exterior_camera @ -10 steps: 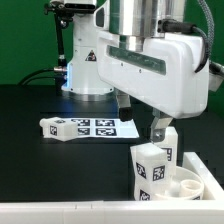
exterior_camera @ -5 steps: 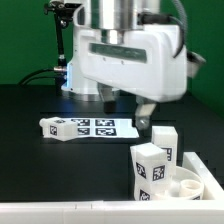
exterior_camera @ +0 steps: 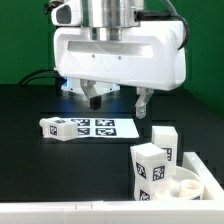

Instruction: Assemble stool

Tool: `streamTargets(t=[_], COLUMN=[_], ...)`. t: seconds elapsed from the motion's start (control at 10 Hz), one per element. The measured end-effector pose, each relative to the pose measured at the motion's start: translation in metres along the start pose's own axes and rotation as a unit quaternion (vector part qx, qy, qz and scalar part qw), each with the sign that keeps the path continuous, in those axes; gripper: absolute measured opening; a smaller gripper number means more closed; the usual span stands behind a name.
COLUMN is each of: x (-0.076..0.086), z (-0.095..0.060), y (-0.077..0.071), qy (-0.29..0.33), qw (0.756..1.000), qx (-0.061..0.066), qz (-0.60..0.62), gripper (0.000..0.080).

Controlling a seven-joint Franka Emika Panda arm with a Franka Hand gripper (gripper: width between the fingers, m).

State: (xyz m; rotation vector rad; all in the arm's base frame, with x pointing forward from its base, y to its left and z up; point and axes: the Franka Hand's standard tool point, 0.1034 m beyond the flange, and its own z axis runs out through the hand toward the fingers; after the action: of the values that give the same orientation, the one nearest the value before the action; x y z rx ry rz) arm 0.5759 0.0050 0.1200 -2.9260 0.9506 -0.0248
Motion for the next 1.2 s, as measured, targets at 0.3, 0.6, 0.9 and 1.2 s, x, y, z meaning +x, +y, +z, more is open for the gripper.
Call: streamTargets(t=[0.3, 0.6, 0.9, 1.2], x=[-0.003, -0.009, -0.01, -0.047], z=[0.017, 0.021, 0.024, 0.035], y=[0.038, 0.043, 0.048, 0.099], qy=[-0.024, -0.007, -0.011, -0.05], qw=[0.992, 0.981, 0.959, 0.918], qx=[-0.004, -0.006, -0.007, -0.009], qz=[-0.125, -0.192, -0.282, -0.393], gripper=[0.0648, 0.0648, 0.0648, 0.0648])
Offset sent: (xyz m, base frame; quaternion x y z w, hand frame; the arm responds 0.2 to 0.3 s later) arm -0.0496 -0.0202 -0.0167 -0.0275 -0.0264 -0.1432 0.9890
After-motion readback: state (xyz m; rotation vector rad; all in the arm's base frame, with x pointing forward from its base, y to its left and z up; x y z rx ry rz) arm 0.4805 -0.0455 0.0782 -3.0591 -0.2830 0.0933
